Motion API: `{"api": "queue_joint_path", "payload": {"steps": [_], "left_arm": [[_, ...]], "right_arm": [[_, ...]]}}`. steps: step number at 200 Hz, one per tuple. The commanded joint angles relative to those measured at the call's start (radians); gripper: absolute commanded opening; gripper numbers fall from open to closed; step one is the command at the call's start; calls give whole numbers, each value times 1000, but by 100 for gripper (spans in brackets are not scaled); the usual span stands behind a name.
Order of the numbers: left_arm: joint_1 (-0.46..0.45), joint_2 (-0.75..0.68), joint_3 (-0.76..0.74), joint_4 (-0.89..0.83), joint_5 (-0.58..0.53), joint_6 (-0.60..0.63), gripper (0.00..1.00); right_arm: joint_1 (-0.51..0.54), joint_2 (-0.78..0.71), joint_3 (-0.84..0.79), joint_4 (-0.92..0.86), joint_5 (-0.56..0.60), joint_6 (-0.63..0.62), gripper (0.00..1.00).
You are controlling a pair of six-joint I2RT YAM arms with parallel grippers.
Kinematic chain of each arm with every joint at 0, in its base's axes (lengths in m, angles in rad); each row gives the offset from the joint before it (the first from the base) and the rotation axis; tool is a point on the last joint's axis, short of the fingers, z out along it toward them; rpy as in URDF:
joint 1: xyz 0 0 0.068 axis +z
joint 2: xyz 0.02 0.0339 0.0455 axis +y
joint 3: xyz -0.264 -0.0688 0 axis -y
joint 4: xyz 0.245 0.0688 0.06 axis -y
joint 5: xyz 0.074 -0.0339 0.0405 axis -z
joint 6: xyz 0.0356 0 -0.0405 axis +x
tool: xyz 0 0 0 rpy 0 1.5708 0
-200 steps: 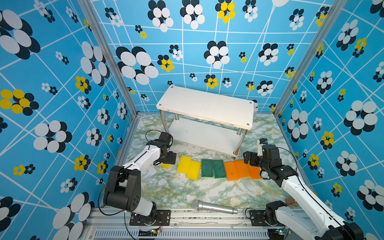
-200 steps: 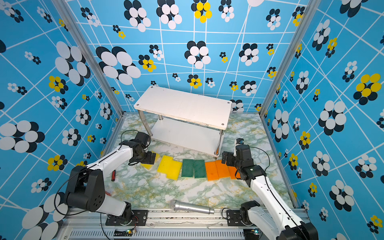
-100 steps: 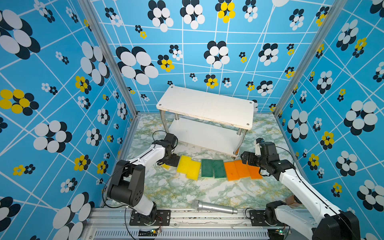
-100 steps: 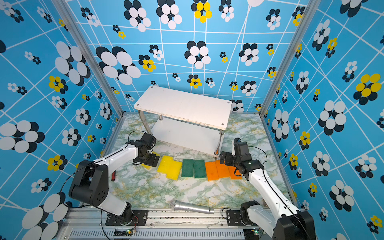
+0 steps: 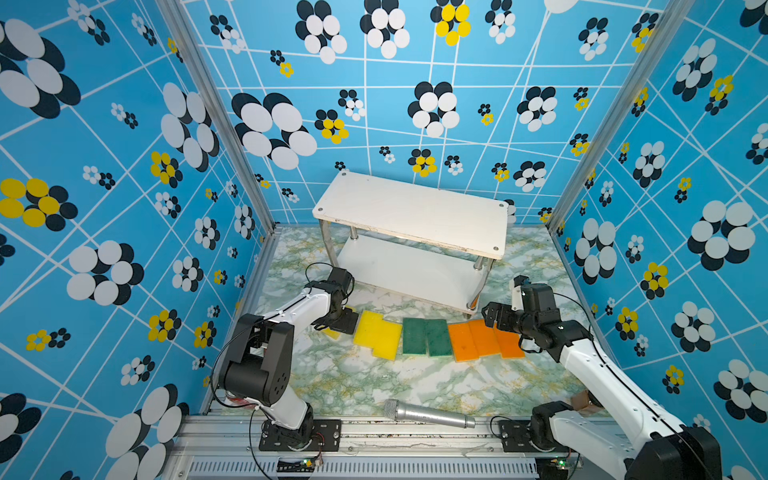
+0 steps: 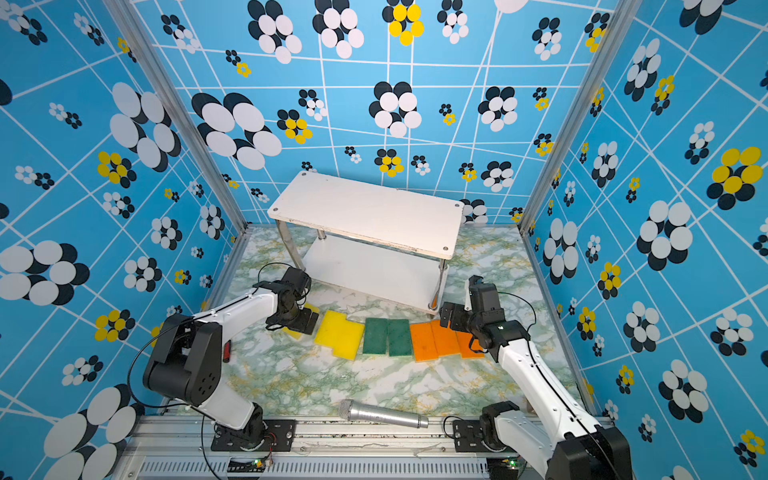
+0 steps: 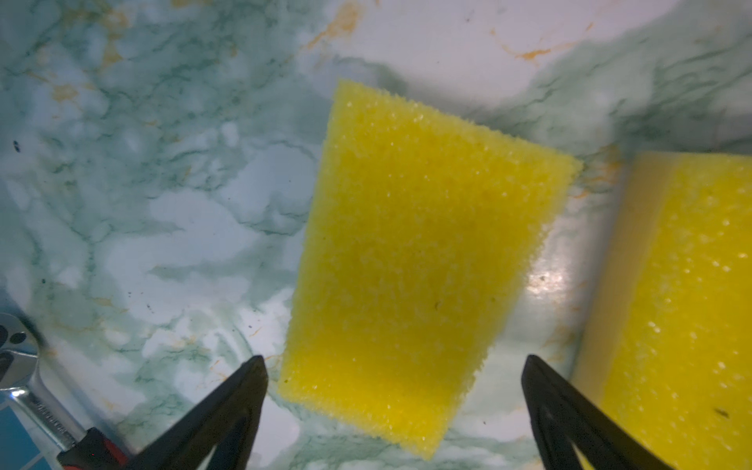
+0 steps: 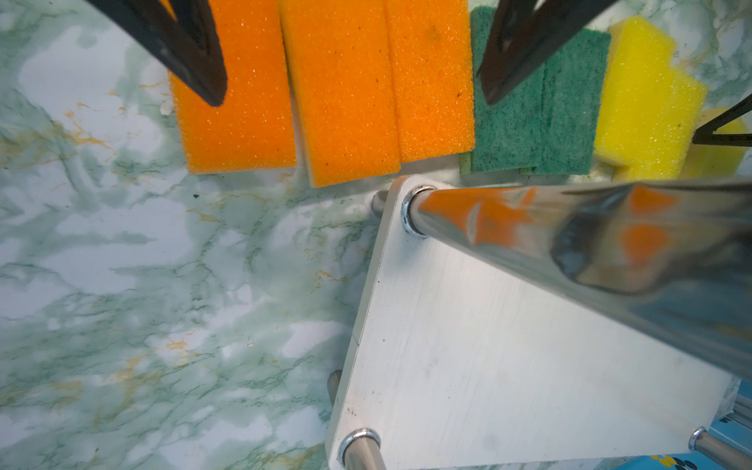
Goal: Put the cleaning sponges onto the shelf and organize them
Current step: 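Close the left gripper on the end of the yellow sponge nearest it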
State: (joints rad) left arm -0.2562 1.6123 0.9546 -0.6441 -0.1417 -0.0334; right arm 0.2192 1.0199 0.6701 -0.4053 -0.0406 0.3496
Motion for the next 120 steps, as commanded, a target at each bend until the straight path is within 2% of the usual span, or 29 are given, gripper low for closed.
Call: {"api": "queue_joint_path", "payload": {"steps": [1, 49, 120], "left_arm": [[30, 5, -11, 8, 10, 36, 99], [58, -9, -20, 30, 93, 89, 99], [57, 42, -3, 9, 102, 109, 100]], "right_arm": [[-7, -14, -6, 6, -18, 11, 99], [-7, -5, -1, 15, -18, 14, 99], [-7, 15, -1, 41, -22, 29, 99]]}}
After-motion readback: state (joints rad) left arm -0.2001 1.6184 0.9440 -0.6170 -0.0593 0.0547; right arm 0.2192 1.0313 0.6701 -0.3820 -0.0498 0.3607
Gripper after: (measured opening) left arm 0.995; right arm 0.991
